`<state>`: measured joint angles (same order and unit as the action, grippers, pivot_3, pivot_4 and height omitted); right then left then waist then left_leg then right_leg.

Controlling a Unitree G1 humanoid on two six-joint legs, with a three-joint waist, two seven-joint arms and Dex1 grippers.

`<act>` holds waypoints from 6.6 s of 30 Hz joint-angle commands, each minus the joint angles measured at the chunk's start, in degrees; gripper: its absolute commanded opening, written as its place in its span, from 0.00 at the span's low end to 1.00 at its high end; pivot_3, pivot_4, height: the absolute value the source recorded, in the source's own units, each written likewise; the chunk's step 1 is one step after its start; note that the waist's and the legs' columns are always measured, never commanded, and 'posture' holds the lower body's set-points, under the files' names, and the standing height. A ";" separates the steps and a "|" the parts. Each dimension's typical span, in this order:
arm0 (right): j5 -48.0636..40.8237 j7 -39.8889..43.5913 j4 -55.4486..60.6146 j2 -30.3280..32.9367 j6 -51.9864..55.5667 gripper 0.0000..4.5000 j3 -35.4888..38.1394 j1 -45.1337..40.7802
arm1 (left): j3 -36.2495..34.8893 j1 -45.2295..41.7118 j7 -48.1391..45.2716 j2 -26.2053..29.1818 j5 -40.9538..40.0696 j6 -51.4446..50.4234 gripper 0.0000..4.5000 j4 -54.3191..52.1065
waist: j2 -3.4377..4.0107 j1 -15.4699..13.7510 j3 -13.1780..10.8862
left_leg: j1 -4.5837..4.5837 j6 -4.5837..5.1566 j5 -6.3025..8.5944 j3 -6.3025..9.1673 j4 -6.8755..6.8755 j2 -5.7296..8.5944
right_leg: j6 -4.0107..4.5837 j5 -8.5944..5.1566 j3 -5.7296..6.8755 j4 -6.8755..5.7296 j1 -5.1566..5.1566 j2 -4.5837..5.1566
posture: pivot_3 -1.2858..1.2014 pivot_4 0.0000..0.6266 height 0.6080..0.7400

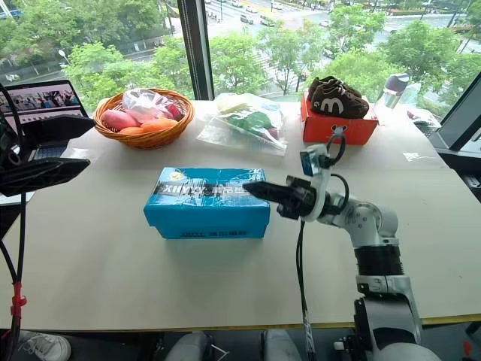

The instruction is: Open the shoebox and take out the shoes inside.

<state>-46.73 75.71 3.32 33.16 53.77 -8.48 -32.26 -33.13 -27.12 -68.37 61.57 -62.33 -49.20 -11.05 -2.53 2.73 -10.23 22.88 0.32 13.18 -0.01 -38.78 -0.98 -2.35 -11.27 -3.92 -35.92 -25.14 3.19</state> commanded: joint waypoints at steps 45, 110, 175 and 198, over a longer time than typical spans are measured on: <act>5.84 -23.33 -14.57 -24.06 -11.93 0.00 13.88 5.30 | 3.57 -2.26 -0.58 0.61 0.54 2.50 0.99 -1.22 | -0.01 0.14 0.01 | -0.08 0.00 -0.01 0.01 0.01 -0.03 | 0.09 0.02 -0.03 -0.08 0.03 -0.07 | 0.52 0.24 1.00; 30.87 -29.24 -55.71 -20.40 -42.13 0.00 11.28 -40.15 | -10.04 16.54 6.90 -2.08 -9.54 0.24 0.99 -13.60 | 0.07 1.53 -0.05 | 0.04 -0.01 -0.01 0.00 0.76 0.01 | 0.66 0.20 0.00 0.12 -0.34 -0.01 | 0.52 0.24 1.00; 31.81 -4.40 -0.01 1.21 -17.37 0.00 5.34 -15.09 | -2.24 14.11 12.98 -3.33 14.10 12.50 0.99 -1.14 | 0.20 1.99 -0.21 | -0.43 -0.17 0.00 -0.07 0.90 0.09 | 0.58 -0.24 -0.06 -0.08 -0.11 0.12 | 0.52 0.24 1.00; 38.59 -16.39 -46.01 -21.78 -39.90 0.99 1.36 -36.55 | 2.35 14.32 18.52 -9.97 15.23 12.22 1.00 -4.91 | 0.14 1.25 -0.17 | 0.41 -0.19 0.01 0.06 0.91 -0.09 | 1.14 0.10 0.07 -0.25 -1.06 0.00 | 0.52 0.24 1.00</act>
<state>-6.98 58.71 -42.76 11.72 13.28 -8.35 -67.25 -28.32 -12.71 -50.28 51.36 -46.43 -37.53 -14.09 -2.39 3.98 -10.40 23.29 0.13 13.19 0.04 -37.87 -1.02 -1.24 -11.14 -3.85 -36.15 -26.18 3.23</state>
